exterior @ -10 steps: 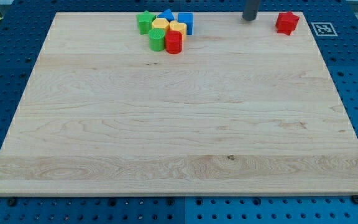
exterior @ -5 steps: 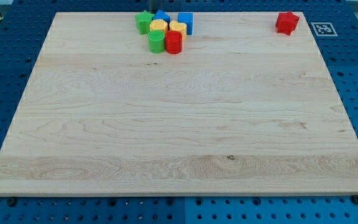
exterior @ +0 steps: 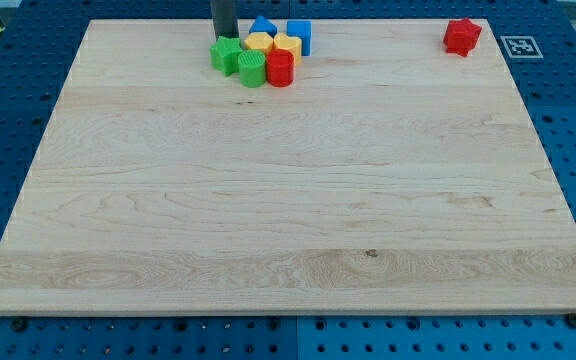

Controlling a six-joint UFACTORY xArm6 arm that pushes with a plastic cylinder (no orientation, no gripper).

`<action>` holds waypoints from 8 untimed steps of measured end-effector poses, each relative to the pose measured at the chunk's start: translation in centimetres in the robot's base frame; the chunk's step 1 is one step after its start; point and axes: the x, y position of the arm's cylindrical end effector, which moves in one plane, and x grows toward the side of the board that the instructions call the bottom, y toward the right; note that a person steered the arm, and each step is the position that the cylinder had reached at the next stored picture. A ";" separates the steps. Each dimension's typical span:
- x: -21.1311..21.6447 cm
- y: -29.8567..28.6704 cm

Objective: Separate the yellow hexagon from the group of blocks

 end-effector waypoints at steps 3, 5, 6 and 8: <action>1.2 0.9; 2.9 2.1; 2.9 2.1; 2.4 2.3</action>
